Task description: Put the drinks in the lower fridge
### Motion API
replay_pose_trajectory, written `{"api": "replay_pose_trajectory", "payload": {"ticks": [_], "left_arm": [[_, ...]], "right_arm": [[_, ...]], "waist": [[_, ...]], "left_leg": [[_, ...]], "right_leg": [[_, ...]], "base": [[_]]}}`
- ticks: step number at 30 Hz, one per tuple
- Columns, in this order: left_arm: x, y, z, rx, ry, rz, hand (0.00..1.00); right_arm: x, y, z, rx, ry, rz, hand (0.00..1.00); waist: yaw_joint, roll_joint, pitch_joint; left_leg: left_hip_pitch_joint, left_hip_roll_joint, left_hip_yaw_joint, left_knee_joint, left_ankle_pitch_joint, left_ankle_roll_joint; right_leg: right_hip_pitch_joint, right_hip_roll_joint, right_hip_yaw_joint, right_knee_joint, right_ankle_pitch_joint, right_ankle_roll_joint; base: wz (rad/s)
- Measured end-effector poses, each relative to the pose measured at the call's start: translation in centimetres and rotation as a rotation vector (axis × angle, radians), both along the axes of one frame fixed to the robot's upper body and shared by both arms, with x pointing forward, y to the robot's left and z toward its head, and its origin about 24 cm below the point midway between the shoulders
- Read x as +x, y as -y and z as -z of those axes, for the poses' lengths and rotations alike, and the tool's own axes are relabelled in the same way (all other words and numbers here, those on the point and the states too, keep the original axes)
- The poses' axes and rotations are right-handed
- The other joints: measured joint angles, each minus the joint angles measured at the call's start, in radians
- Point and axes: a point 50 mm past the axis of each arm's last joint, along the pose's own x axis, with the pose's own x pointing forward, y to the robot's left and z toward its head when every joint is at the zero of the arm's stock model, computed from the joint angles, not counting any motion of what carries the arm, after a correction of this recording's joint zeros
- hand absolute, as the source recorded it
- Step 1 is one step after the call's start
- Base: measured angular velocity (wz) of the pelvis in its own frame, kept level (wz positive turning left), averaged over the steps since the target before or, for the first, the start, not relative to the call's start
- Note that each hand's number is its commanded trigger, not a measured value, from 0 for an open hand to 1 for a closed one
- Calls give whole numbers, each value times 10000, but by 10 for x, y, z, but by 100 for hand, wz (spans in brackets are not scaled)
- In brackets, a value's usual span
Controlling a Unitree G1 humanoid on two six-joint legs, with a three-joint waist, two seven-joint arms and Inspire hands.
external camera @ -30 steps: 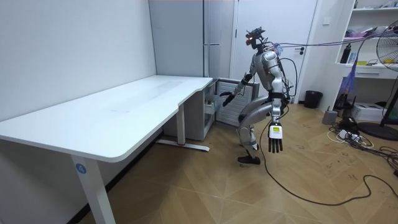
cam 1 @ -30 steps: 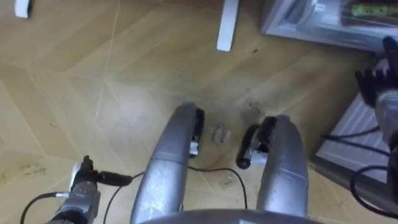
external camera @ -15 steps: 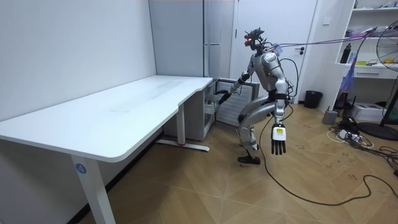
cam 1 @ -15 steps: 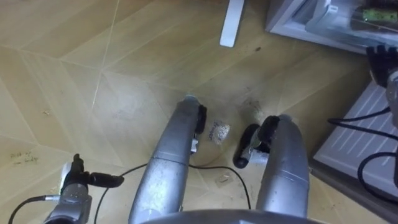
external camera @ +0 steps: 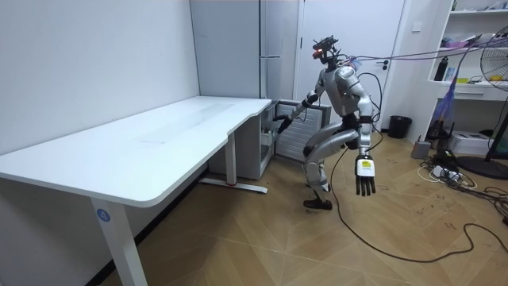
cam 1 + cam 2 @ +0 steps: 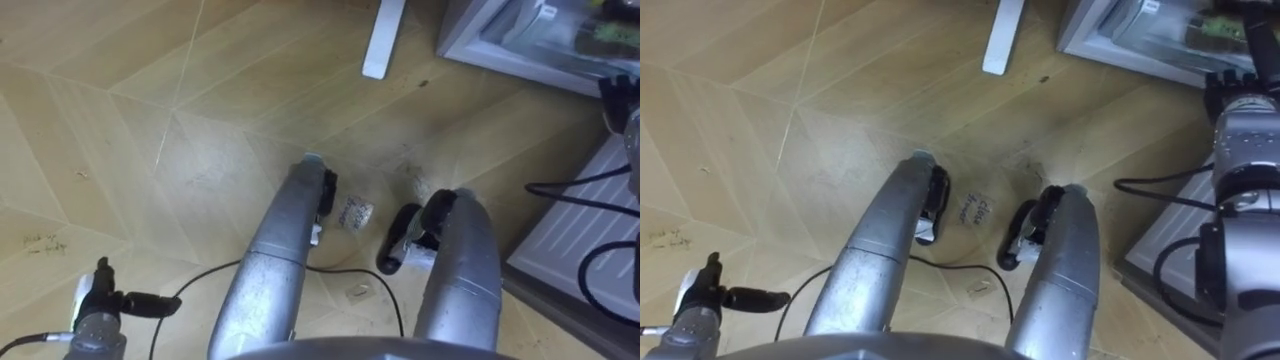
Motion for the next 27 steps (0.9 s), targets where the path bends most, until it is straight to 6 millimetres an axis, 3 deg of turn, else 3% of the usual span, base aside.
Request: {"api": "replay_pose_trajectory", "payload": {"ticks": [5,10,18,27], "left_arm": [[-9,-5,-1,116,-205,-17,0],[-17,-15,-5,275,-447,132,0],[-23,-15,-7,365,-561,430,0],[-23,-12,-9,290,-289,631,0]], "right_arm": [[-1,1,-1,-53,-34,316,0],[2,2,-6,-38,-76,434,0],[7,2,-19,-164,-58,410,0],[13,-2,-30,-318,173,312,0]], "waist": [[279,2,12],[343,19,11],[572,75,13],[560,239,7]], "left_leg": [[-4,-9,-91,319,-138,-139],[-21,-14,-208,369,-116,-216],[9,7,-440,749,-219,-658],[79,4,-526,771,-204,-706]], "right_leg": [[10,-53,-54,337,-168,-151],[17,-120,-185,508,-286,-314],[75,-98,-353,1002,-613,-664],[202,-122,-467,1041,-651,-725]], "base": [[1],[8],[3],[2]]}}
